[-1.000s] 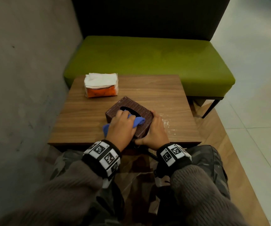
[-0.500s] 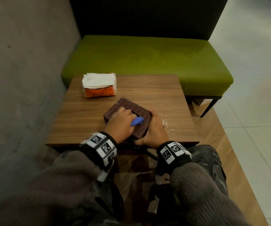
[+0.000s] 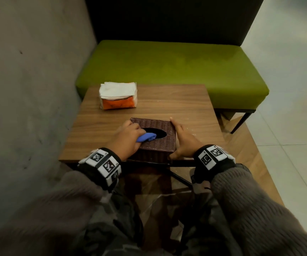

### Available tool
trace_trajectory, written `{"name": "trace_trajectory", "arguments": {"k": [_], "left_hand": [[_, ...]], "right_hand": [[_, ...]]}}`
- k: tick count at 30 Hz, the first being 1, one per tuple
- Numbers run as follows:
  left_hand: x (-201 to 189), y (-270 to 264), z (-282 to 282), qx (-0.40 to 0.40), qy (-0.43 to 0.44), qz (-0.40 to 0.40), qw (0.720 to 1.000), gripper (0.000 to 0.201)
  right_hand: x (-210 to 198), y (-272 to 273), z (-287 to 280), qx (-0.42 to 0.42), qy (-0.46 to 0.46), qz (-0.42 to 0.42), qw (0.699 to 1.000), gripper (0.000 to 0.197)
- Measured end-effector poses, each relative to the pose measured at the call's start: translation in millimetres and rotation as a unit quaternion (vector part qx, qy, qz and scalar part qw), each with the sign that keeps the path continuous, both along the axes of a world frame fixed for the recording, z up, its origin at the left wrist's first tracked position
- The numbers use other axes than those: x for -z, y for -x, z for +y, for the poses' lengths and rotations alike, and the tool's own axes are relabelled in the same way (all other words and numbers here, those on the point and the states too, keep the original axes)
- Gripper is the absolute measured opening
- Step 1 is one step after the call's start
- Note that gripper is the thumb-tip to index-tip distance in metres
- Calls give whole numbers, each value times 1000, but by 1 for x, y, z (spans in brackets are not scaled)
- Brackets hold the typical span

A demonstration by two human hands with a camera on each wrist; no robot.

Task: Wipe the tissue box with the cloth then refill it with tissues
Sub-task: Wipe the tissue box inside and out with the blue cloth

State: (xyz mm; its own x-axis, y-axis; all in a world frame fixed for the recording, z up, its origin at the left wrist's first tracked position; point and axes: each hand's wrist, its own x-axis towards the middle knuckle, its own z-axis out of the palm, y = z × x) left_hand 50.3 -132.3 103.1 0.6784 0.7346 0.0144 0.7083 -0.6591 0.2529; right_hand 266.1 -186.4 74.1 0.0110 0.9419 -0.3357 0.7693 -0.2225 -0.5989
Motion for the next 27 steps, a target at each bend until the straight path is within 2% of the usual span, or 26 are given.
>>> {"name": "trace_trajectory", "arguments": {"k": [1,3,5,6,9,12,15,17,20,23,27], "left_hand": [[1,-6,-7,-30,-12,9,999,27],[2,-21,-20,-96,-34,38,994,27],[0,-35,-30,-136,-48,59,988,30],[0,-40,-35,-144,-50,65,986,32],[-2,-44,-37,-140,-35,60,988,32],[-8,-33,-20,-52,32,56,997,28],[-24,-18,0,76,93,89,989,18],[-34,-12,6,144,106,115,977,19],[-40,-12,8,203,96,143,964,22],[-38,-19,3,220,50,168,960,26],[-31,-24,-4,227,34,150,962,25]], "right_hand": [[0,5,-3,29,-22,-17,999,125],[1,24,-14,106,-122,-52,985,94],[4,48,-25,129,-185,-76,971,80],[5,59,-29,118,-166,-91,975,85],[10,75,-30,78,-65,-119,988,122],[10,67,-25,39,-55,-140,988,147],[6,52,-24,-10,-38,-168,985,154],[4,46,-24,-40,-32,-196,979,150],[-3,38,-23,-78,-27,-200,976,145],[-13,35,-22,-107,-1,-173,979,137],[-19,35,-21,-106,-15,-124,986,105]]}}
